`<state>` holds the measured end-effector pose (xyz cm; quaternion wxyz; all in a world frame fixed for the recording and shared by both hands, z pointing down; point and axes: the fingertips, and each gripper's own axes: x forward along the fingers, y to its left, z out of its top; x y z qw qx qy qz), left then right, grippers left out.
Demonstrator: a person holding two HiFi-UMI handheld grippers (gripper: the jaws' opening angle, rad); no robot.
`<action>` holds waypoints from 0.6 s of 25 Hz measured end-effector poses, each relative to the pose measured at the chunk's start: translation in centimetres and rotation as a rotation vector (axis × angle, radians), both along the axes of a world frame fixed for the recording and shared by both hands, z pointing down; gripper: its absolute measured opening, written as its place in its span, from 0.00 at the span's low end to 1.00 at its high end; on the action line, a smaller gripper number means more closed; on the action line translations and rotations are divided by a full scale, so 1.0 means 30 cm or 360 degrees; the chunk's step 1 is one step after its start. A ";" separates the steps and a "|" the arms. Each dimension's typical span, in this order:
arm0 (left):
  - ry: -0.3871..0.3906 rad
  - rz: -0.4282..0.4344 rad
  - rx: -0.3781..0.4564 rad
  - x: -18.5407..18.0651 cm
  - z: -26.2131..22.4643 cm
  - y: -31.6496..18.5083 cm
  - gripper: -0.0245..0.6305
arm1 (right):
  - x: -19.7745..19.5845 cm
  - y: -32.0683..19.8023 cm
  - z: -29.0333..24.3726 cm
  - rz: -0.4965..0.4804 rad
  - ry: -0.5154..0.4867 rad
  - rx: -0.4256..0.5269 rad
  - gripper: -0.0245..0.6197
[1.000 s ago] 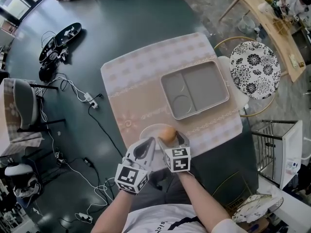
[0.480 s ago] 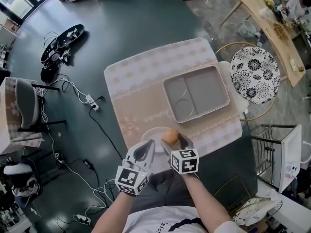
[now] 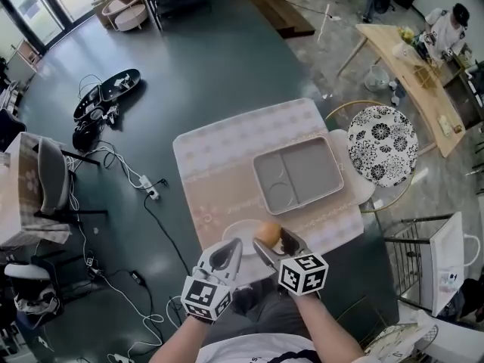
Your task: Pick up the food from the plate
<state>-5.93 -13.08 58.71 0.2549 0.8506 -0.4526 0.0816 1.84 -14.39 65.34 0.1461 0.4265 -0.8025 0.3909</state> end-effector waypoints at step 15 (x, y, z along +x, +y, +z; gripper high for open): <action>0.0012 -0.0022 0.0127 0.025 -0.326 0.065 0.05 | 0.015 0.023 -0.485 -0.0021 -0.0163 0.0331 0.54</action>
